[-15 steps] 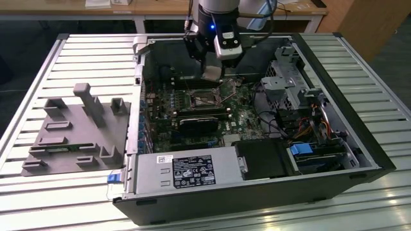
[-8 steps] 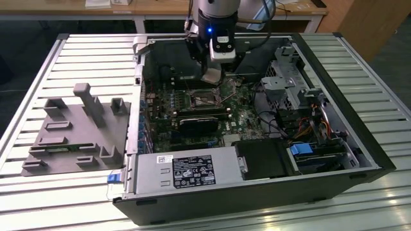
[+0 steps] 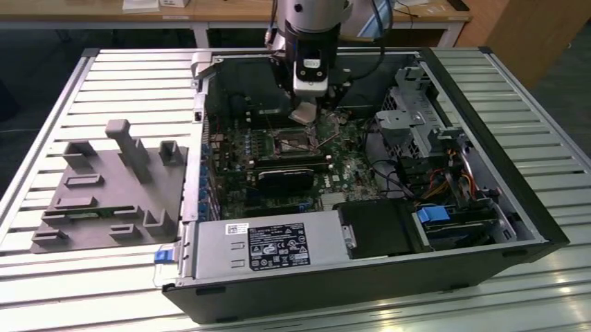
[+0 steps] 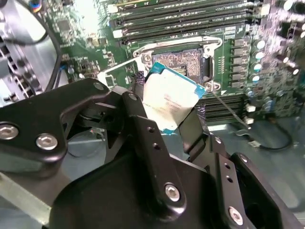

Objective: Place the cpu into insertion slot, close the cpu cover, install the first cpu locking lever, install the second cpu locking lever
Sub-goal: 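Place the cpu into insertion slot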

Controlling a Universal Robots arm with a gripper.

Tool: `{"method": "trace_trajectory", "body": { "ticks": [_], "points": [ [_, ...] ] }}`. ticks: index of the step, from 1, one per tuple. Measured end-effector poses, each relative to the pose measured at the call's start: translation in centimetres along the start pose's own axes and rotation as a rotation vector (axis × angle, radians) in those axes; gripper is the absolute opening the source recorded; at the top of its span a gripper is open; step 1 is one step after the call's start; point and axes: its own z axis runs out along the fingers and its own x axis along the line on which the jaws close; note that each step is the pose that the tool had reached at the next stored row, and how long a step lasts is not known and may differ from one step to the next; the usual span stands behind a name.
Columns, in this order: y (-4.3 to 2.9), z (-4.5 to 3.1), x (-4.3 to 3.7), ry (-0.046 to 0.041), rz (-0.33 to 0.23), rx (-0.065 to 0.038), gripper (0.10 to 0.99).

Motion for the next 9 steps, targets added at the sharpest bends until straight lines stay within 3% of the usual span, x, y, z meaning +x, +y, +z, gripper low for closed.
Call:
{"method": "trace_trajectory", "body": {
  "ticks": [9],
  "points": [
    [-0.06,0.73,0.0,-0.0134,0.162,0.001,0.541]
  ]
}}
